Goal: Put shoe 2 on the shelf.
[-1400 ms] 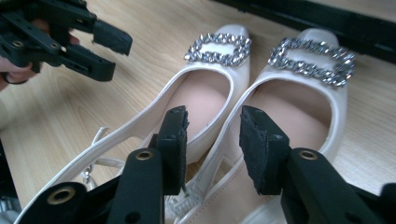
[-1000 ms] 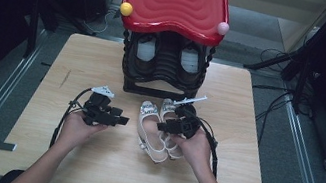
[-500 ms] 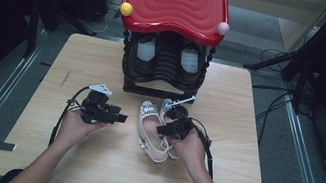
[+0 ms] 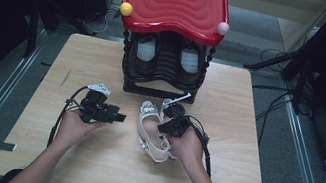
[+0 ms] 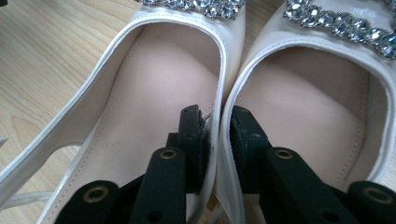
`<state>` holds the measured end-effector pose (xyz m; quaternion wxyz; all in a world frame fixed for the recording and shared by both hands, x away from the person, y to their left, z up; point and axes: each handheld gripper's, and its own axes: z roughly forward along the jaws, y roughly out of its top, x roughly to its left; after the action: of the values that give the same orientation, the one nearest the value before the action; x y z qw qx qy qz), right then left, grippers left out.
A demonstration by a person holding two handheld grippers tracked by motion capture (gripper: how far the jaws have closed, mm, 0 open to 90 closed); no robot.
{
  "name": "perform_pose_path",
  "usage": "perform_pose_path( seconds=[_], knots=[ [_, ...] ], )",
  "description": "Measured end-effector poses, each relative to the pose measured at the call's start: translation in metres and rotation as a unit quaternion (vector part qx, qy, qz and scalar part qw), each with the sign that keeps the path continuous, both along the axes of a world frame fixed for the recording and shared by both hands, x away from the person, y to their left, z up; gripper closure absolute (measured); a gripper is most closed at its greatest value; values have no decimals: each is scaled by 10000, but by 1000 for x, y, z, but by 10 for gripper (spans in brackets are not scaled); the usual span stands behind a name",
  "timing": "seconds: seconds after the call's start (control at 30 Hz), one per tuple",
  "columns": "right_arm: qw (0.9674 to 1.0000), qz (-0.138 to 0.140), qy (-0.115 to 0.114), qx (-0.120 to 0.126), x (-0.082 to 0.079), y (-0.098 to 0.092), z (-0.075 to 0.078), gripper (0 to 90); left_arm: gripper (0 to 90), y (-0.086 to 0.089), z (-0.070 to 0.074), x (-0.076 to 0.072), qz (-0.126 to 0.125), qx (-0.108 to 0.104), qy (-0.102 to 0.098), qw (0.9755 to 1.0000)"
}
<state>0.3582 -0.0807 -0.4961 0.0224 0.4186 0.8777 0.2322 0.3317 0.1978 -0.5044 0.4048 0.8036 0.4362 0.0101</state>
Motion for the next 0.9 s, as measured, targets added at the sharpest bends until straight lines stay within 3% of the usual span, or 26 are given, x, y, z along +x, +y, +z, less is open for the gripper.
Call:
perform_pose_path(
  seconds=[0.1,0.6,0.8,0.9],
  knots=[
    [9999,22,-79,-82,-1,1,0,804,471,0,-1,0,19,54,-13,10000],
    [9999,60,-4,82,2,-10,8,860,466,9,0,2,142,-31,-51,9999],
    [9976,384,181,539,7,-21,17,861,464,15,2,3,235,-104,-70,9996],
    [9958,674,81,611,6,-24,24,860,464,18,2,3,295,-126,-88,9994]
  ],
)
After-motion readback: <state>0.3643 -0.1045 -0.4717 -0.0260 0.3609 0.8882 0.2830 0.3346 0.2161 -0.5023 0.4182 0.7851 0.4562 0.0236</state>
